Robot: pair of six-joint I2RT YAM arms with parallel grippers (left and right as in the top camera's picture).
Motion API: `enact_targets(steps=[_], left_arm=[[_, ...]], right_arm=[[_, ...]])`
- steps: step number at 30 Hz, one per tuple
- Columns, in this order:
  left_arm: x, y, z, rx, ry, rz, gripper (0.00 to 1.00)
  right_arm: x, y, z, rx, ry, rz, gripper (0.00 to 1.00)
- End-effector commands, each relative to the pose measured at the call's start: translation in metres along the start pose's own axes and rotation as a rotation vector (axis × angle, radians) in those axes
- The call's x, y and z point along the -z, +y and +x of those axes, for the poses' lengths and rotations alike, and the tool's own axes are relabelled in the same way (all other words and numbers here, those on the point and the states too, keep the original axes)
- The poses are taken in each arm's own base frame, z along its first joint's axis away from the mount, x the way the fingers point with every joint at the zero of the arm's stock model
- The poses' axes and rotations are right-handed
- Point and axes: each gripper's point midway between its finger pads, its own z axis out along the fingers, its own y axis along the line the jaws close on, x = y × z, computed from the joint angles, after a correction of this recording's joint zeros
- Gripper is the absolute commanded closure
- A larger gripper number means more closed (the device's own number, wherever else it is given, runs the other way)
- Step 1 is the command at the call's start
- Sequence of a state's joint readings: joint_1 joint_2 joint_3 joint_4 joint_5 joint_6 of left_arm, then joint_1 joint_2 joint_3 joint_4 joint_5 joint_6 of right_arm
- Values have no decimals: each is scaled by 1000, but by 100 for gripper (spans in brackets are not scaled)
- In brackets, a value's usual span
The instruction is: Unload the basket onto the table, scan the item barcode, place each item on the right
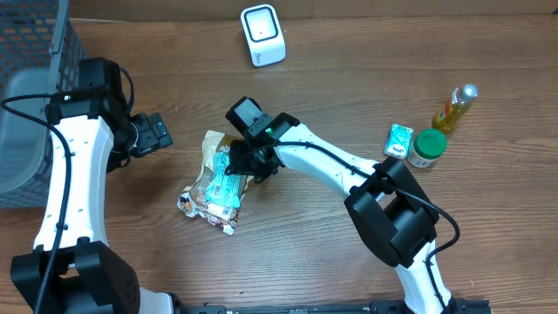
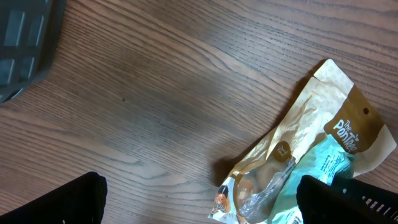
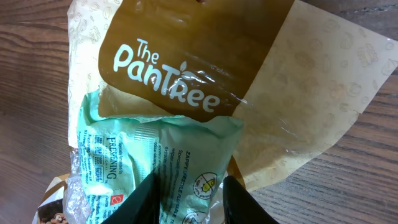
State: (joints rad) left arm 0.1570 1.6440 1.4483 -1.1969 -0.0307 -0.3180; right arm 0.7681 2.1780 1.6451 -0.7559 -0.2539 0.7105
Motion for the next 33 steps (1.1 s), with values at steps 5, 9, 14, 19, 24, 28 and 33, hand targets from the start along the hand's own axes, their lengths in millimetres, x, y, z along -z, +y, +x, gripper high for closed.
enact_targets(steps=[5,9,14,19,24,28,33], left_arm=[[0,0,-1,-1,-3,-2,0],[0,0,-1,-1,-2,-2,1],[0,0,-1,-1,-3,-2,1],[0,0,-1,-1,-3,-2,0],[0,0,-1,-1,-3,-2,0],[0,0,-1,-1,-3,-2,0],[0,0,-1,-1,-3,-2,1]], right_arm=[[3,-4,-2,-2,-18,9,73],[4,-10,-1,-15,-8,23,75],[3,-10,7,-10,11,36,75],[1,-7,10,0,14,35,75],[1,-7,10,1,13,35,75],[1,-7,10,0,13,34,75],[1,-8,6,2,-5,45,75]])
